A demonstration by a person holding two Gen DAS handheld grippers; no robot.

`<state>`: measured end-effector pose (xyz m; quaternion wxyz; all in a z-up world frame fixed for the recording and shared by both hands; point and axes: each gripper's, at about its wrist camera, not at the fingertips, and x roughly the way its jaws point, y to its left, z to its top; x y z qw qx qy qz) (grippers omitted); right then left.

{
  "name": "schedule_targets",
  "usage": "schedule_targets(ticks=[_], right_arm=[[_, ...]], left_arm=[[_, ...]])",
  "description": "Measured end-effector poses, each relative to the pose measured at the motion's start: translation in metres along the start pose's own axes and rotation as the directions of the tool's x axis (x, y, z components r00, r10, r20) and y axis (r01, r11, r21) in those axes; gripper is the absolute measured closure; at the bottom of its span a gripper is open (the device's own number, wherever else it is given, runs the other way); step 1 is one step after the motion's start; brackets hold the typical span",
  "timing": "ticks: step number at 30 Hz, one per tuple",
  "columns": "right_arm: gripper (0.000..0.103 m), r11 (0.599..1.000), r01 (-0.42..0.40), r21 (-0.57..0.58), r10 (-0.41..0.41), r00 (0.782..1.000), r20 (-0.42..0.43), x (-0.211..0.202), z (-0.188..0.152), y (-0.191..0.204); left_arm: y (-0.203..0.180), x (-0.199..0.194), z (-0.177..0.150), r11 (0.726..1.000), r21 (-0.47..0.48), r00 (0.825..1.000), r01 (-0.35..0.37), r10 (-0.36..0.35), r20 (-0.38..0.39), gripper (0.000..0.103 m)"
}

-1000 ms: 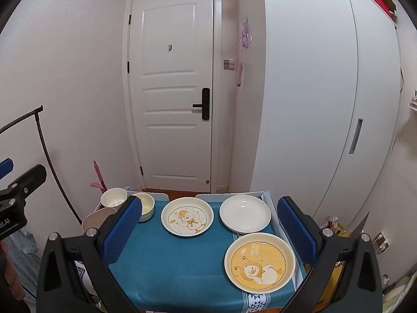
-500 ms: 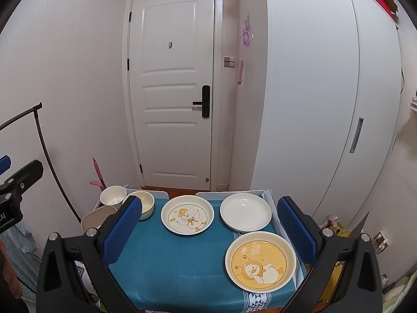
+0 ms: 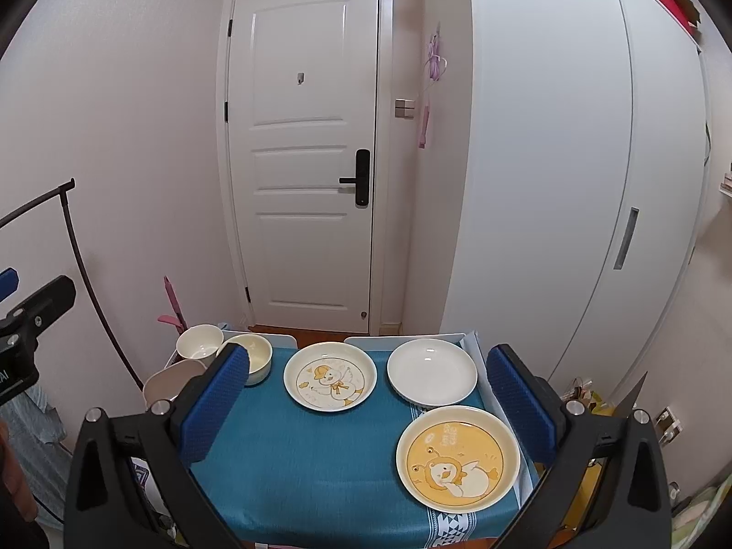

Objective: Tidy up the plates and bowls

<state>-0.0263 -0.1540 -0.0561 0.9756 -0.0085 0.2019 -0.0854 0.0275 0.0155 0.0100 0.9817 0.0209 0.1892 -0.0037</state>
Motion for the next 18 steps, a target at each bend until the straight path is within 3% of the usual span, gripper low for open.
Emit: schedule_targets(ticks=[18], right_arm=[[0.000,1.000,0.000,-0.001,0.000,1.000,-0.010,0.0029,-0.0007,0.0033]], left_arm=[[0.0020,-0.0007,0.0000,1.000,0.001,1.000,-0.003,0.003,0.004,0.000]])
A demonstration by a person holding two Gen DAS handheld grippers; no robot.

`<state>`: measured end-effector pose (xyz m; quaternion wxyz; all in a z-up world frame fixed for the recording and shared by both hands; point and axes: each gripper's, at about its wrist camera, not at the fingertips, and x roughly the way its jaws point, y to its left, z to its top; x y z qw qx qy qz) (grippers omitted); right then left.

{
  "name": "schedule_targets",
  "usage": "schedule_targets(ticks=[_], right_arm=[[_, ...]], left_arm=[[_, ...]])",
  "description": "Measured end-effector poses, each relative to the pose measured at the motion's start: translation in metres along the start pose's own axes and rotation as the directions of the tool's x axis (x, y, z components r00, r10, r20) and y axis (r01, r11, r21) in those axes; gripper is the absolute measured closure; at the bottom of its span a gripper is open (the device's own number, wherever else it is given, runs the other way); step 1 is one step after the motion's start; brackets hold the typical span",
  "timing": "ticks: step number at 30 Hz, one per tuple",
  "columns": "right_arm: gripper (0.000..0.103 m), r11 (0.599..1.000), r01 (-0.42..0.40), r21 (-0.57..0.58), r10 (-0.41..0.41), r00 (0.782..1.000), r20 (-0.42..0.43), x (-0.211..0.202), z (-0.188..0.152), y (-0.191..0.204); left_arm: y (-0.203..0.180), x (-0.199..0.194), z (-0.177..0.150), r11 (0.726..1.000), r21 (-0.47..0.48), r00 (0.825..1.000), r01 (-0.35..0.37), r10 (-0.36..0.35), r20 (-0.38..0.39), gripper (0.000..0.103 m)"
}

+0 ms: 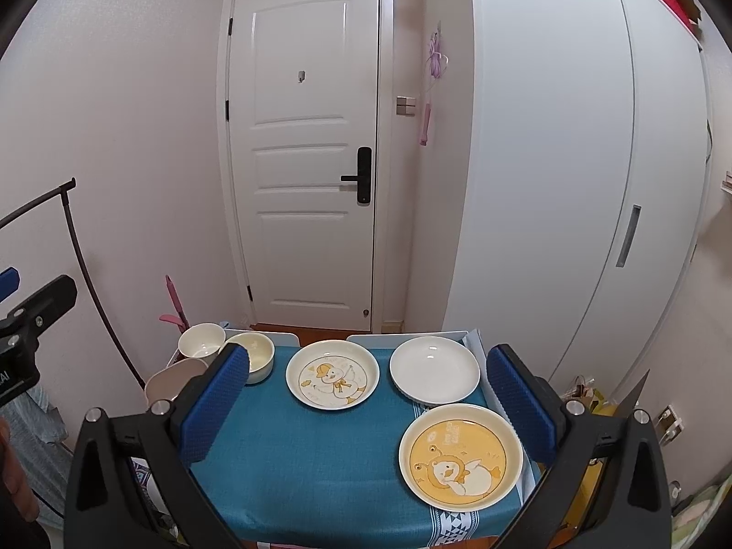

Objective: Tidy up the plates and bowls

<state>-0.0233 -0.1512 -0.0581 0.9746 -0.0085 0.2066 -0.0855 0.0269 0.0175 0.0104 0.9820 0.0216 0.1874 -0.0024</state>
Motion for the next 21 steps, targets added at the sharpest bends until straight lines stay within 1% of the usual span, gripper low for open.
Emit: schedule_targets(ticks=[15,19,21], right_arm=[[0.000,1.000,-0.009,0.004,0.009,1.000,0.008,0.004,0.003,0.000],[0.000,1.000,-0.004,0.016,0.003,1.000,0.011,0.007,0.004,-0.004],[0.000,1.000,0.003,0.025,-0.003,1.000,0.012,0.009,0.005,-0.008]], left_arm=[[0.005,0.005,0.000,1.000,0.002,1.000,0.003,-0.003,-0.002,0.000],[0.006,0.013,0.001,1.000,0.008,1.000,0.029,-0.029,-0.008,0.000],[0.005,0.022,0.000,0.998,0.011,0.998,0.061,-0.060,-0.017,0.000]])
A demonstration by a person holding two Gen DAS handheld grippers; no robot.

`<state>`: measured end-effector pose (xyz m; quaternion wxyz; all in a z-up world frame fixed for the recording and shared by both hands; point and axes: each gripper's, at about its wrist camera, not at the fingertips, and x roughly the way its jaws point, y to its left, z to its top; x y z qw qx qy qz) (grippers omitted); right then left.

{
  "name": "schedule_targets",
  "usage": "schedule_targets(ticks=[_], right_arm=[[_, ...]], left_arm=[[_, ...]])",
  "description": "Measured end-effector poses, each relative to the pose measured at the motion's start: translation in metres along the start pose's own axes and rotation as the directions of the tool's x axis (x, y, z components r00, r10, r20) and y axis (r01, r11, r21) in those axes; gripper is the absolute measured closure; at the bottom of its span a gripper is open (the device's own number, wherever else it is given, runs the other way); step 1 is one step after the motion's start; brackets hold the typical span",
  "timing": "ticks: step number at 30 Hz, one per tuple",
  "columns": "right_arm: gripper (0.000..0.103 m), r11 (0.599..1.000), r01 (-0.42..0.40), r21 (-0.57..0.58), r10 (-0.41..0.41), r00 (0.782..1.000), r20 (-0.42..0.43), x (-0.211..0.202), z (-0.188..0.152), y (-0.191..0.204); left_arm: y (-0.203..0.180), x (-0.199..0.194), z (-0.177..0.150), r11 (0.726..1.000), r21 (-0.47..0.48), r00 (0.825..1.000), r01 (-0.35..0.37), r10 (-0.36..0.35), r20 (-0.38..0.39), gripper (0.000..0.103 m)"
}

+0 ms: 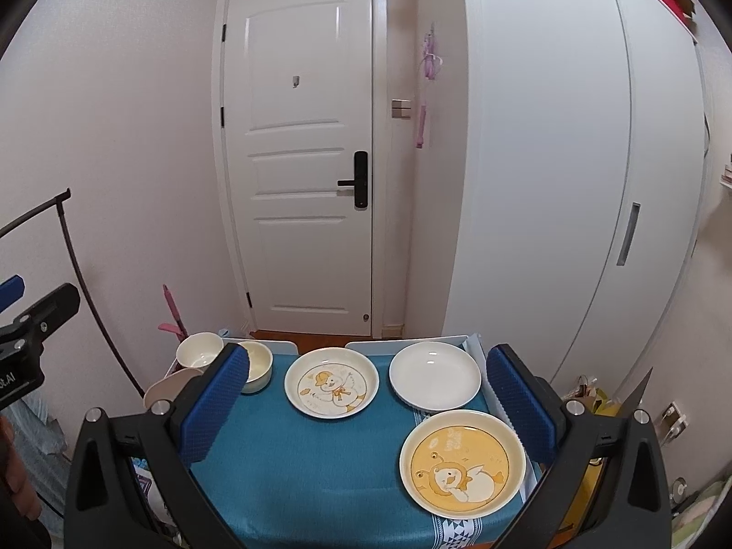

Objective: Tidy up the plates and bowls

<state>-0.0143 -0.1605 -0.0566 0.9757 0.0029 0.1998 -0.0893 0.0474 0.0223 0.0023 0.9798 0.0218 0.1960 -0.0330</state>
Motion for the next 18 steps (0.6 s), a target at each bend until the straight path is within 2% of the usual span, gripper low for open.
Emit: schedule_targets(ticks=[5,7,10,11,14,18], right_arm=[[0.000,0.998,0.045,0.038,-0.043,0.998,-0.037,0.017,-0.011,-0.018],[0.000,0.996,0.071,0.062,-0.067,0.995,-0.068,0.027,-0.024,-0.028],[0.000,0.990,0.088,0.110,-0.074,0.989,-0.128,0.044,-0.048,-0.049],[0.000,0.987,0.094,0.128,-0.074,0.985,-0.159,0.050,-0.059,-0.058],[0.000,0.977,0.119,0.177,-0.075,0.969,-0.237,0.063,-0.091,-0.085],[0.004,0.958,0.153,0.241,-0.067,0.941,-0.331,0.082,-0.130,-0.127]], left_arm=[[-0.014,0.038,-0.012,0.996,0.039,0.995,0.081,-0.078,-0.057,0.000],[-0.027,0.057,-0.023,0.989,0.065,0.987,0.135,-0.129,-0.093,0.000],[-0.053,0.085,-0.042,0.972,0.098,0.965,0.214,-0.195,-0.176,0.000],[-0.064,0.094,-0.049,0.963,0.102,0.952,0.250,-0.225,-0.206,0.000],[-0.096,0.120,-0.073,0.926,0.107,0.897,0.361,-0.314,-0.310,0.000],[-0.145,0.159,-0.110,0.890,0.112,0.820,0.441,-0.350,-0.452,0.000]])
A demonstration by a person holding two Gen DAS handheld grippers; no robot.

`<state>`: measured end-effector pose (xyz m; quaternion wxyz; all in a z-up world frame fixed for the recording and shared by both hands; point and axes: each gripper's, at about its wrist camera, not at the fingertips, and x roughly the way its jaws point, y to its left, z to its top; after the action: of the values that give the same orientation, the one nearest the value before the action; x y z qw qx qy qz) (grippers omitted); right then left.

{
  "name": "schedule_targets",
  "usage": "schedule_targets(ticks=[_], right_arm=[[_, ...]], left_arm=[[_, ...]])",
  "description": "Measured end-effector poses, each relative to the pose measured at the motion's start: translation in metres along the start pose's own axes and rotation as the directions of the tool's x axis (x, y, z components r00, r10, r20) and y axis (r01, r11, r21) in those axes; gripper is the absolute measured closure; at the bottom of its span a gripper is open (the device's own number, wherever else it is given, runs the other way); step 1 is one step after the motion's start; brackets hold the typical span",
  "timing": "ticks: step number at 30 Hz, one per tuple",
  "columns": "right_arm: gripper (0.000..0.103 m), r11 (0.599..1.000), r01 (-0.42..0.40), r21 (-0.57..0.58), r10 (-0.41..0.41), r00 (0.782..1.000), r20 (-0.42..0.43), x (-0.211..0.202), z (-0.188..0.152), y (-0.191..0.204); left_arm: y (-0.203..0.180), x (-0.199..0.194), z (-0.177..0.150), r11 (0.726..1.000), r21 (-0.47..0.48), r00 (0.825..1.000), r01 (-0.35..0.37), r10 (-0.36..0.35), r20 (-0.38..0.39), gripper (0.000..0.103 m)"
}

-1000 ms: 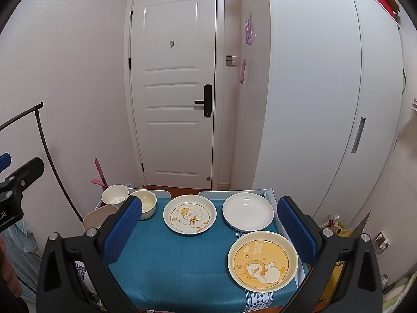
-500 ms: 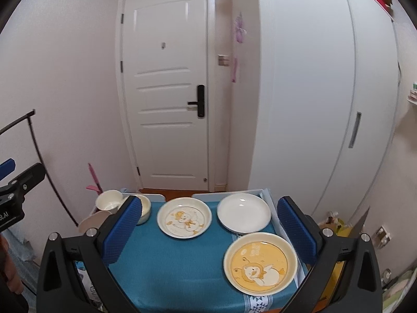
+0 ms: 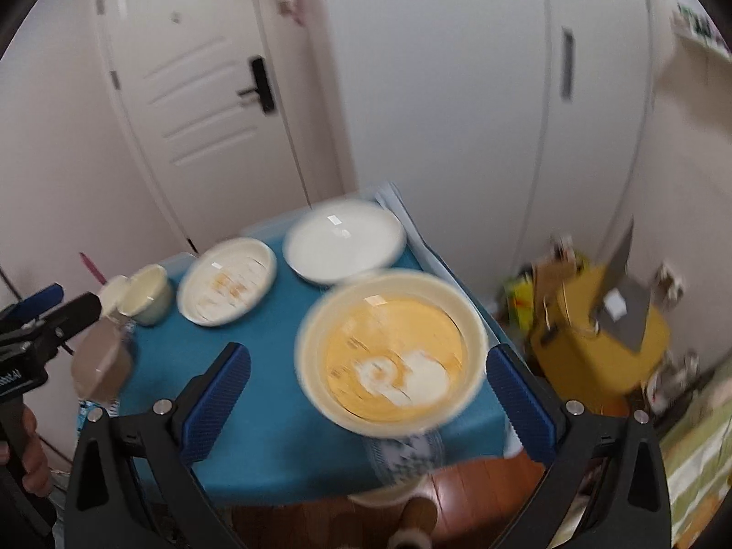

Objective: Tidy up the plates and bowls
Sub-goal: 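Close the left gripper on the yellow bear plate rim while the right gripper grips it too, then lift the yellow bear plate with both grippers toward the taupe basin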

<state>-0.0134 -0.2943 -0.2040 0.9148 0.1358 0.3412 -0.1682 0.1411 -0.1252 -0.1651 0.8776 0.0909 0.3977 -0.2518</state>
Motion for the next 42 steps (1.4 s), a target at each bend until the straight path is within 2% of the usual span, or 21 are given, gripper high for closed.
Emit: schedule_targets(ticks=[4,6,8,11,14,17,20,22,24,25,27,29,35,40,42], right_arm=[[0.017,0.999,-0.001,0.041,0.006,0.995,-0.101,0.033,-0.014,-0.042],[0.028,0.998,-0.016,0.063,0.024,0.990,-0.139,0.049,-0.016,-0.060],[0.034,0.997,-0.030,0.076,0.044,0.982,-0.183,0.071,-0.018,-0.079],[0.043,0.994,-0.070,0.088,0.089,0.969,-0.232,0.097,-0.019,-0.100],[0.051,0.987,-0.123,0.103,0.147,0.949,-0.278,0.122,-0.015,-0.112],[0.058,0.980,-0.171,0.102,0.195,0.930,-0.311,0.143,-0.009,-0.118],[0.070,0.974,-0.204,0.102,0.227,0.914,-0.335,0.158,-0.004,-0.124],[0.074,0.968,-0.229,0.100,0.250,0.904,-0.347,0.165,0.000,-0.125],[0.079,0.964,-0.248,0.091,0.265,0.894,-0.361,0.173,0.003,-0.124],[0.081,0.963,-0.256,0.085,0.269,0.890,-0.367,0.175,0.003,-0.125],[0.088,0.961,-0.268,0.073,0.276,0.887,-0.370,0.178,0.007,-0.124],[0.090,0.958,-0.277,0.073,0.284,0.884,-0.372,0.181,0.010,-0.126],[0.092,0.957,-0.286,0.057,0.285,0.877,-0.388,0.187,0.013,-0.130],[0.092,0.957,-0.287,0.049,0.282,0.873,-0.397,0.188,0.014,-0.131],[0.092,0.958,-0.286,0.034,0.275,0.873,-0.404,0.189,0.015,-0.129]], left_arm=[[-0.026,0.053,-0.008,0.999,0.012,0.994,0.033,-0.032,-0.106,0.000],[-0.038,0.080,-0.010,0.999,0.003,0.985,0.050,-0.049,-0.164,0.003],[-0.047,0.103,-0.009,0.998,-0.005,0.977,0.055,-0.055,-0.207,0.004],[-0.057,0.139,-0.009,0.997,-0.038,0.959,0.063,-0.071,-0.273,0.012],[-0.062,0.164,-0.010,0.996,-0.068,0.944,0.053,-0.072,-0.322,0.016],[-0.066,0.184,-0.011,0.995,-0.097,0.931,0.036,-0.069,-0.358,0.025],[-0.068,0.196,-0.011,0.993,-0.114,0.923,0.022,-0.064,-0.379,0.030],[-0.069,0.205,-0.012,0.992,-0.127,0.915,0.016,-0.066,-0.399,0.037],[-0.068,0.210,-0.012,0.990,-0.140,0.908,0.011,-0.069,-0.413,0.053],[-0.068,0.213,-0.012,0.989,-0.148,0.906,0.009,-0.071,-0.418,0.056],[-0.066,0.218,-0.014,0.987,-0.159,0.900,-0.001,-0.069,-0.431,0.070],[-0.065,0.224,-0.016,0.986,-0.169,0.891,0.000,-0.077,-0.448,0.079],[-0.070,0.232,-0.019,0.984,-0.177,0.883,0.014,-0.096,-0.459,0.085],[-0.076,0.236,-0.019,0.986,-0.166,0.882,-0.008,-0.072,-0.465,0.085],[-0.083,0.237,-0.016,0.990,-0.135,0.882,-0.025,-0.042,-0.469,0.086]])
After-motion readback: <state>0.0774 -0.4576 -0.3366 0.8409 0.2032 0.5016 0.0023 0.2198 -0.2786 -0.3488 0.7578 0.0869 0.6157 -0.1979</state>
